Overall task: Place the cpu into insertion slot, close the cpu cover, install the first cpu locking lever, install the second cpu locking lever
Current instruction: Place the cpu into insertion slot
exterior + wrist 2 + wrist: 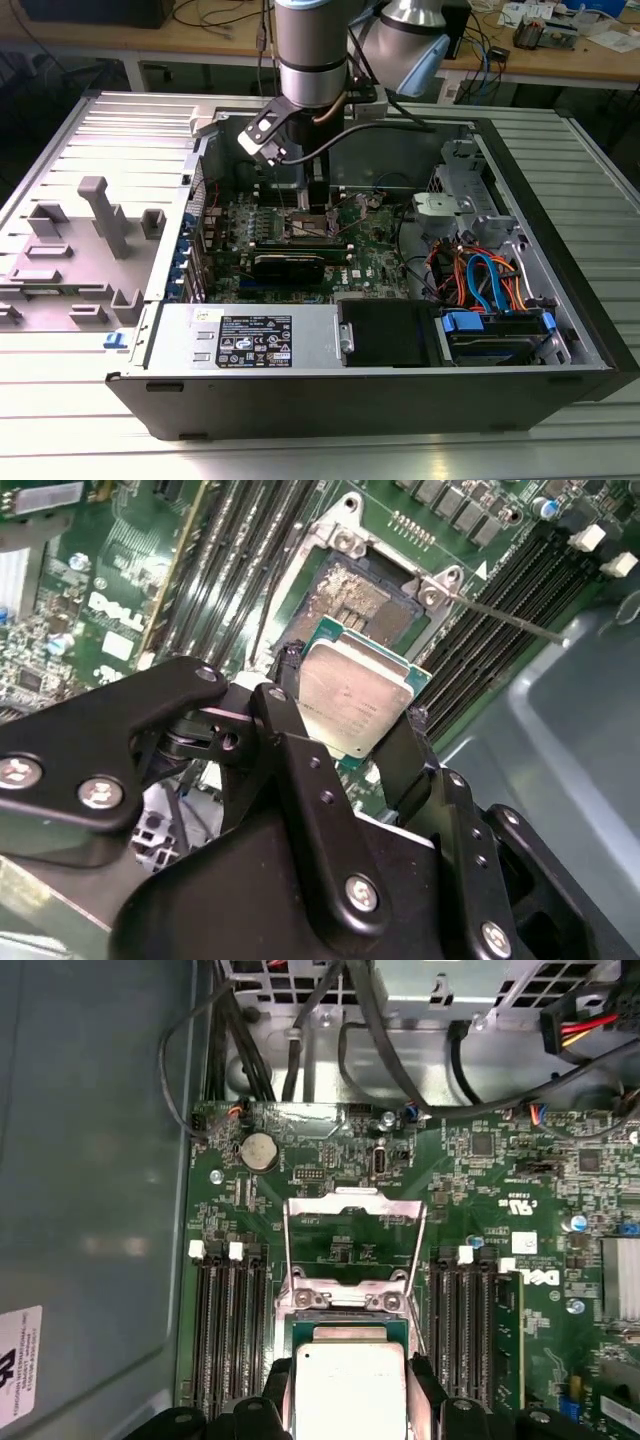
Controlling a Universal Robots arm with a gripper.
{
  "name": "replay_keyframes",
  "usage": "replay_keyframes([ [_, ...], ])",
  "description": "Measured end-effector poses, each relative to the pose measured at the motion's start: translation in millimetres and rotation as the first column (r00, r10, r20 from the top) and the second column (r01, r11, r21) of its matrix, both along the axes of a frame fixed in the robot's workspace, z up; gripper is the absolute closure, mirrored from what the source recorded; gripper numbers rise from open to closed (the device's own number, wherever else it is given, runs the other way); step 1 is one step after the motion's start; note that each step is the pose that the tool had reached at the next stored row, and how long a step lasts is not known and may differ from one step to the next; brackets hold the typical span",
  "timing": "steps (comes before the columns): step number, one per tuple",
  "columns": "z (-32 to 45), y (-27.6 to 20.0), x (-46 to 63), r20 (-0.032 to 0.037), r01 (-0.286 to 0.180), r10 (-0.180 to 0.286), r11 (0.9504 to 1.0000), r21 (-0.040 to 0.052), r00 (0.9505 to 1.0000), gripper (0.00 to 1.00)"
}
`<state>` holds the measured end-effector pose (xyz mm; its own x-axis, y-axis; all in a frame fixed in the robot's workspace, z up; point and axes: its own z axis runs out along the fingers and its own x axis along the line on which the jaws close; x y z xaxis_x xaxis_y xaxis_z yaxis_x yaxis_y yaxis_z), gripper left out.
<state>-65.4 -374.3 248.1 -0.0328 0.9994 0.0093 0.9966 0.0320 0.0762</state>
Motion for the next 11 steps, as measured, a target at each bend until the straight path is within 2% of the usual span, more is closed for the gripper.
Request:
replay_keyframes([
  [1, -3.0, 0.0, -1.1, 0.0001, 0.000, 0.000, 1.0000, 0.0001, 1.0000, 0.46],
  [2, -11.7, 0.0, -1.7, 0.0001, 0.000, 0.000, 1.0000, -0.0004, 1.0000, 0.46],
  [5, -29.3, 0.1, -5.6, 0.0001, 0.021, -0.021, 0.9998, -0.0006, 0.9998, 0.46],
  [11, -35.6, -0.3, -5.8, 0.0001, 0.023, -0.023, 0.9997, -0.0012, 0.9997, 0.46],
])
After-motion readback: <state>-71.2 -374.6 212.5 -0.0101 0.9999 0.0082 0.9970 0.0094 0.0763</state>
